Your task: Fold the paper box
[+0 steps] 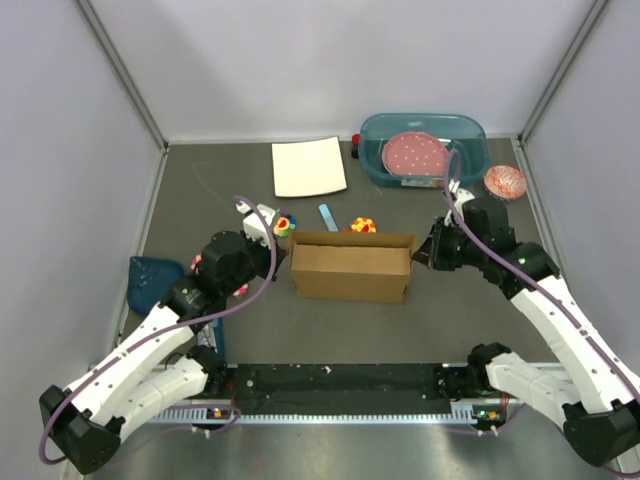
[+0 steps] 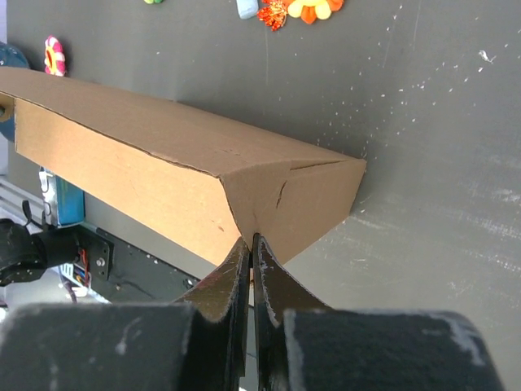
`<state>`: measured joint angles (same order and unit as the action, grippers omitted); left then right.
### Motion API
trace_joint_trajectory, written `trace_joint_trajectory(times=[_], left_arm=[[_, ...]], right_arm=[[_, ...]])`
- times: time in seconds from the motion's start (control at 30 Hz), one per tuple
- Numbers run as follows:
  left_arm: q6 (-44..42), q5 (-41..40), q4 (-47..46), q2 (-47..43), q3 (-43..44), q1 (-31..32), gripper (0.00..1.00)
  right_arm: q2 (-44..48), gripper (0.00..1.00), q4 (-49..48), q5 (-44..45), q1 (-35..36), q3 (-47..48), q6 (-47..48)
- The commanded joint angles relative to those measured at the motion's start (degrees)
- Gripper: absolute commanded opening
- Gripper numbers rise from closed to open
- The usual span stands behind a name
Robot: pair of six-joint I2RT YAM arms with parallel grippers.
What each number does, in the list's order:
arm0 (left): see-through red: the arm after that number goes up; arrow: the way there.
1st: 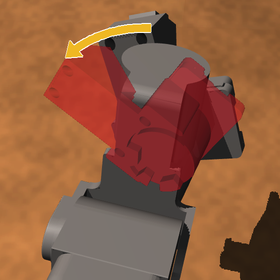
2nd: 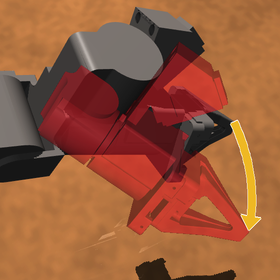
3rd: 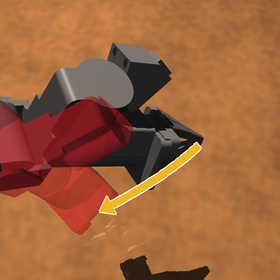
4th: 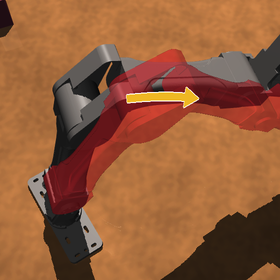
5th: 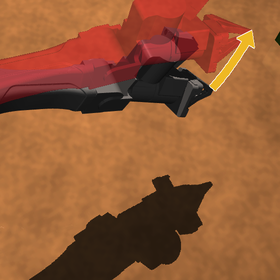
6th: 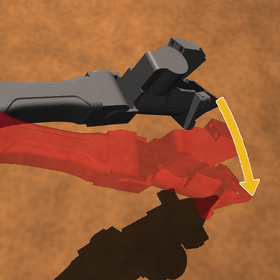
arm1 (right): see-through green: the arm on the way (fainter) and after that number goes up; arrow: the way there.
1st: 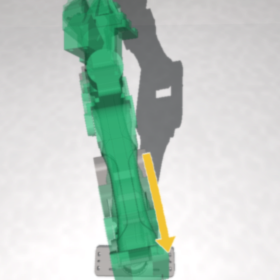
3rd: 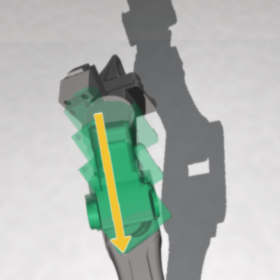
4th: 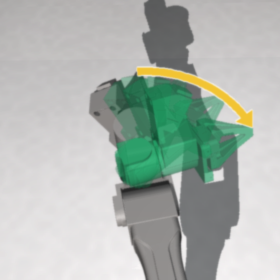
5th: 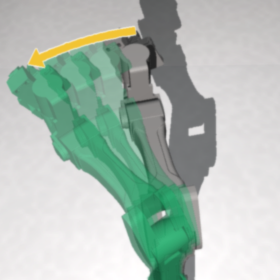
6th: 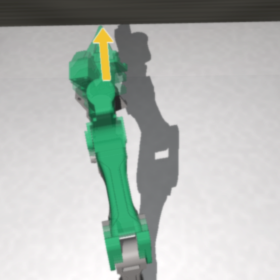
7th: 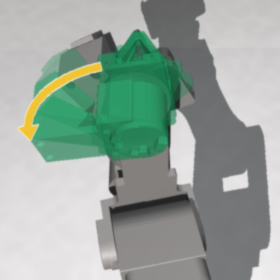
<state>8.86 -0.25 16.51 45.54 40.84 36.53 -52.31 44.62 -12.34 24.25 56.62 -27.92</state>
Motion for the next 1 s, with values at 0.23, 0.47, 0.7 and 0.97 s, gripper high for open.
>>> trace_joint_trajectory(times=[0.23,0.47,0.7,0.97], left_arm=[[-2.10,-0.98,0.01,1.48,1.61,0.03,0.00],[-3.06,-1.42,-0.08,1.83,1.61,0.03,0.00],[-2.89,-0.98,-0.25,1.83,1.52,0.12,0.00],[-2.27,-0.45,-0.34,1.92,1.61,0.12,0.00]], right_arm=[[-1.91,0.00,-0.50,-5.41,-0.52,3.50,-1.70],[-2.70,0.00,0.55,-6.56,-1.40,5.16,-1.43],[-4.11,0.00,0.47,-8.93,-1.84,5.26,-1.87],[-4.73,0.00,0.03,-10.25,-1.75,4.99,-2.49]])
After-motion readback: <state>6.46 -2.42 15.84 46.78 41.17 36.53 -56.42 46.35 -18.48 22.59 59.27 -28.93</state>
